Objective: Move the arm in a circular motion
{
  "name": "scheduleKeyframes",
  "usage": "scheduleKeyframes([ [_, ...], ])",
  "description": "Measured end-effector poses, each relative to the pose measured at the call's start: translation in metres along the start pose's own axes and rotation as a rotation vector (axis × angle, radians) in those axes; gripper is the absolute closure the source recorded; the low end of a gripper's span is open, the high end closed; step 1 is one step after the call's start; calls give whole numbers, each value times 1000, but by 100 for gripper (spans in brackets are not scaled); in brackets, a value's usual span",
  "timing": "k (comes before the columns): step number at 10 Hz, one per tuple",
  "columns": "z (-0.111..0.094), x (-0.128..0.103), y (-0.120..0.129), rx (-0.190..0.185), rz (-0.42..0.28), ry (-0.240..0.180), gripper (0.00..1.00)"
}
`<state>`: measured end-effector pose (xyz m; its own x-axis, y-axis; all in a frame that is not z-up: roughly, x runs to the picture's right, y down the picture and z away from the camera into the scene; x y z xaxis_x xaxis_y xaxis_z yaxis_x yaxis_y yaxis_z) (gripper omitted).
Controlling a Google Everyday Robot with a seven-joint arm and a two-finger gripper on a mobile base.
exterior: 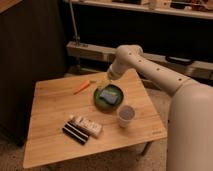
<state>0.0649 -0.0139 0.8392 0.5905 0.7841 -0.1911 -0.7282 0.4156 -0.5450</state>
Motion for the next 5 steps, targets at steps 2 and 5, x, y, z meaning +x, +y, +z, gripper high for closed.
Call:
scheduleKeyframes([
  [2, -18, 44, -2, 45, 9, 26, 20],
  [5, -54, 88, 28, 93, -55, 60, 20],
])
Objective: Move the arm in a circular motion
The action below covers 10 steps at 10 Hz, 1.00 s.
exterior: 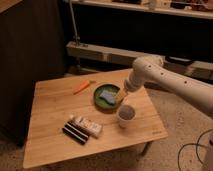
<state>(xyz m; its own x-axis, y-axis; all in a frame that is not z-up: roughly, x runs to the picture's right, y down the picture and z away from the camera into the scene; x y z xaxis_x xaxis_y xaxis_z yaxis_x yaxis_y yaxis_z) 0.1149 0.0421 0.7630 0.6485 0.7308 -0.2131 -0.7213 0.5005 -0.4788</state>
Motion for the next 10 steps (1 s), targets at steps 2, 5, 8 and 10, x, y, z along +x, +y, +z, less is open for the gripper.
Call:
scheduleKeyframes([
  [2, -17, 6, 36, -15, -79, 5, 20],
  [5, -27, -35, 89, -73, -188, -45, 20],
  [8, -20, -113, 121, -114, -288, -102, 20],
  [10, -12, -170, 122, -113, -331, -136, 20],
])
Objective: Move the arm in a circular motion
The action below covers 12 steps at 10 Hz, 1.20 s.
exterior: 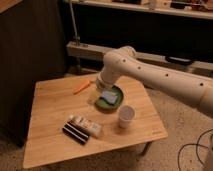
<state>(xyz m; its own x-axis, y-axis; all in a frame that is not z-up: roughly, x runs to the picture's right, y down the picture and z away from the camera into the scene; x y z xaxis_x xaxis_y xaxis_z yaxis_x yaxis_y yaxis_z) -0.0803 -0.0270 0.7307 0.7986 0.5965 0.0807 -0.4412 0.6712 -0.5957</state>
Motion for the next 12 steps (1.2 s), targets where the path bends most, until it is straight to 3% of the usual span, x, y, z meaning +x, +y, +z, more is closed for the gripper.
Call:
scheduleKeyframes([
  [1, 7, -20, -16, 12, -5, -4, 20],
  [3, 22, -37, -56, 37, 31, 5, 20],
  [4, 36, -38, -88, 50, 82, 16, 20],
  [6, 51, -27, -120, 65, 170, 31, 20],
  [10, 52, 42, -151, 99, 343, 77, 20],
  [12, 38, 101, -159, 126, 445, 102, 20],
])
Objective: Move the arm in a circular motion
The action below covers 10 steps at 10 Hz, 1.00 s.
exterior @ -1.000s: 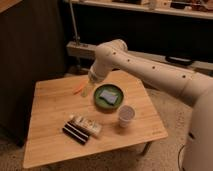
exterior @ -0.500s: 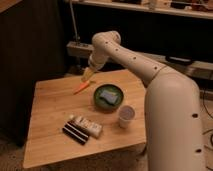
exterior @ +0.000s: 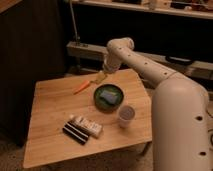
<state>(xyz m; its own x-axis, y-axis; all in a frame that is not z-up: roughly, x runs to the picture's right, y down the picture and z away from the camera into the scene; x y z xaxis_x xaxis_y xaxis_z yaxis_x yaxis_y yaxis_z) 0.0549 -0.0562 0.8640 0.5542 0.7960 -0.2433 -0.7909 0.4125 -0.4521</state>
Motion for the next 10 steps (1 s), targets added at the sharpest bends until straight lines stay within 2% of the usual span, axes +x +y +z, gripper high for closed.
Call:
scheduleKeyframes([
  [1, -3, 20, -9, 7, 40, 6, 20],
  [3, -12, 75, -26, 22, 141, 18, 20],
  [5, -27, 117, -30, 32, 169, 15, 20],
  [7, -40, 136, -19, 42, 151, 12, 20],
  [8, -48, 142, -5, 41, 124, 7, 20],
  [10, -58, 139, 27, 20, 47, -8, 20],
])
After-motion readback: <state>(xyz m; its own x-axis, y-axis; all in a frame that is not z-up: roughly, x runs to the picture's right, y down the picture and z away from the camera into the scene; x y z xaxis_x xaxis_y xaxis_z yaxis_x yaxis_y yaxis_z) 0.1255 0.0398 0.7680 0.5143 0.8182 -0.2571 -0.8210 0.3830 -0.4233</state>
